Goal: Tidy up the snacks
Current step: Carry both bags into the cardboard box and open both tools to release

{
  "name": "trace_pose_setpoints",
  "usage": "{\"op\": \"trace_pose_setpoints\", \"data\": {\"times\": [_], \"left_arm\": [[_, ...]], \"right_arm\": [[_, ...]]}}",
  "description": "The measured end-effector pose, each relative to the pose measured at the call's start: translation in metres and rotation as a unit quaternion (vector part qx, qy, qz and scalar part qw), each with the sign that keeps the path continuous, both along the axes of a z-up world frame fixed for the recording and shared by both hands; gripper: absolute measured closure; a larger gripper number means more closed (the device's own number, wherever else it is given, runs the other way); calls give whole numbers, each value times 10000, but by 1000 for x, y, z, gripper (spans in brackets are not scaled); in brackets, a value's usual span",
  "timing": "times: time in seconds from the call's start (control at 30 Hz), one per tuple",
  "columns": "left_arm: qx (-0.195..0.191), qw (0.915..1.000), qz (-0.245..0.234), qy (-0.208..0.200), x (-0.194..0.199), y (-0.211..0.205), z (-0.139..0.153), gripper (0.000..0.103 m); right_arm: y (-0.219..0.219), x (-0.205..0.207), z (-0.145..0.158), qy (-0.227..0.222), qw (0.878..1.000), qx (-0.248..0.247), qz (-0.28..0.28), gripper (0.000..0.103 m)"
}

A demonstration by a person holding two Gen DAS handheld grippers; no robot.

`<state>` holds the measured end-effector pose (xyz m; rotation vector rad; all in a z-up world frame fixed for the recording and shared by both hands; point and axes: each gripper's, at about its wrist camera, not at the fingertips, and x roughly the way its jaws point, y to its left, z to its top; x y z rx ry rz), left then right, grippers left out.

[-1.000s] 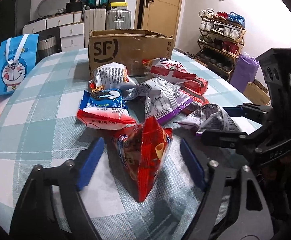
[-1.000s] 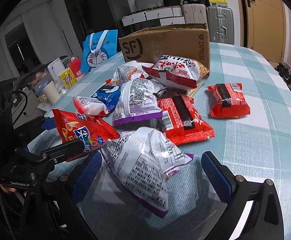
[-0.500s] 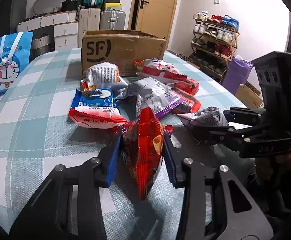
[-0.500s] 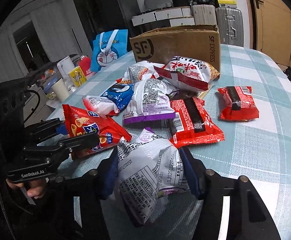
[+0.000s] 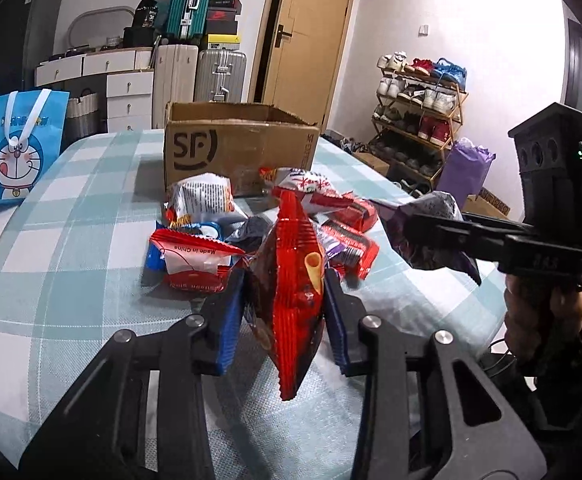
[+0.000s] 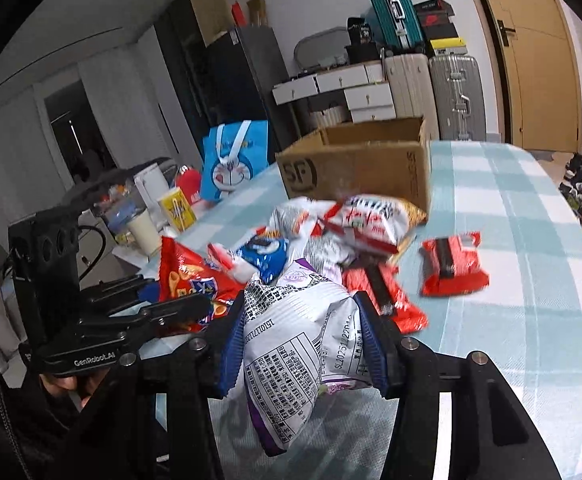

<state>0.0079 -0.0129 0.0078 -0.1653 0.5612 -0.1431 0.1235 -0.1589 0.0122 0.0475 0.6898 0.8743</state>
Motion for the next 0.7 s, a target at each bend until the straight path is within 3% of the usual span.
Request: {"op": "trace_pose_setpoints", "data": {"times": [0.3, 0.7], "left_arm": [[-90, 9996, 40, -262, -11, 0, 28, 69], [27, 9977, 505, -461, 21, 22, 73, 69]], "right_arm": [[-11, 15, 20, -73, 9996, 227, -131, 52], [-7, 49, 47, -185, 9989, 336, -259, 52]]}}
